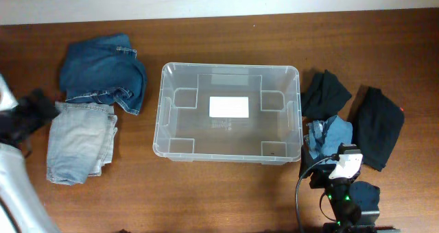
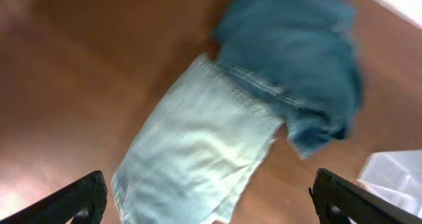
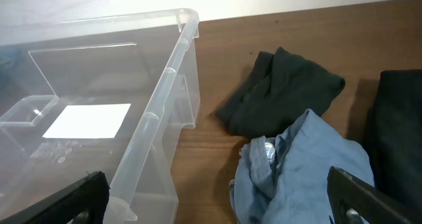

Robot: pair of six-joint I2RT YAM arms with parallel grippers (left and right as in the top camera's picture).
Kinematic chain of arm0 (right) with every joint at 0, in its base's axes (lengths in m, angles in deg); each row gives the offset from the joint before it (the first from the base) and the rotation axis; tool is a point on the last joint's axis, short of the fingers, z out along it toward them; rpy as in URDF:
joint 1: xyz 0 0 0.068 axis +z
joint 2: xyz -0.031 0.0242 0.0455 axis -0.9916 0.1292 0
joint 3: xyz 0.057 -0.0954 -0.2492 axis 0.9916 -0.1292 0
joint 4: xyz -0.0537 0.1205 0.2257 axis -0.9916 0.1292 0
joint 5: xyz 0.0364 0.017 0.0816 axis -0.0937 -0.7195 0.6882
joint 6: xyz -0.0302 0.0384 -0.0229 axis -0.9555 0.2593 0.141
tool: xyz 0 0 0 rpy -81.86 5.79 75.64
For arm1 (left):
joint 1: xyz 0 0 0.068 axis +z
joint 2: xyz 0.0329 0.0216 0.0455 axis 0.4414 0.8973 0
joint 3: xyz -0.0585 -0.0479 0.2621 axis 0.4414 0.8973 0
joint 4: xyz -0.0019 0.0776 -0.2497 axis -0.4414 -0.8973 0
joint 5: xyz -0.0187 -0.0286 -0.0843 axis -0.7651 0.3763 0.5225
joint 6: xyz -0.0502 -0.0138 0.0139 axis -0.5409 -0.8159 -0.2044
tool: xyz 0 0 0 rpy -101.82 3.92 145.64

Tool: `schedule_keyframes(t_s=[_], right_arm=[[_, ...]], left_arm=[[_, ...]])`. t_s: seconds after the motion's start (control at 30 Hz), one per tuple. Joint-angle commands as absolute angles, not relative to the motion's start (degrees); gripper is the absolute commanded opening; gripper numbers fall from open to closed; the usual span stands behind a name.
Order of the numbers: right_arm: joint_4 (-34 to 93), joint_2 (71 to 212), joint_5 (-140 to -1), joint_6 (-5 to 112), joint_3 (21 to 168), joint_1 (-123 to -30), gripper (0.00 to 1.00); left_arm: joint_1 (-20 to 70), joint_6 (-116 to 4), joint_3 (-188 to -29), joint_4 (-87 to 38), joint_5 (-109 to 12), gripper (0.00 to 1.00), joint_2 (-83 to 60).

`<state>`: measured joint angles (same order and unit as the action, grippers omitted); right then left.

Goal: Pack container
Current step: 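Move the left gripper down to the folded light-blue jeans, then grasp the light-blue jeans with the left gripper and lift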

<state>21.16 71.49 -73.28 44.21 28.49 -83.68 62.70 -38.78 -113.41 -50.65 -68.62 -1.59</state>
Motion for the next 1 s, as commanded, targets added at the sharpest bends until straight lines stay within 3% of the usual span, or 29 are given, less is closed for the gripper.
schedule_keyframes(t_s=[0.0, 0.23, 0.77, 0.97], right_arm=[[21.20, 71.12, -72.99, 44.65, 28.07, -84.16, 0.98], [21.20, 71.12, -72.99, 44.65, 28.07, -84.16, 0.98], [21.18, 71.12, -72.99, 44.65, 28.07, -84.16, 0.98], [21.20, 71.12, -72.99, 44.65, 28.07, -84.16, 0.98]], left_arm=[[69.94, -33.12, -114.22, -51.80, -57.48, 0.99, 5.30], [74.99, -31.92, -114.22, -48.13, -57.23, 0.99, 18.06], [75.21, -16.93, -114.22, -40.53, -48.27, 0.99, 37.45], [75.01, -14.17, -114.20, -43.35, -42.37, 0.91, 44.09]])
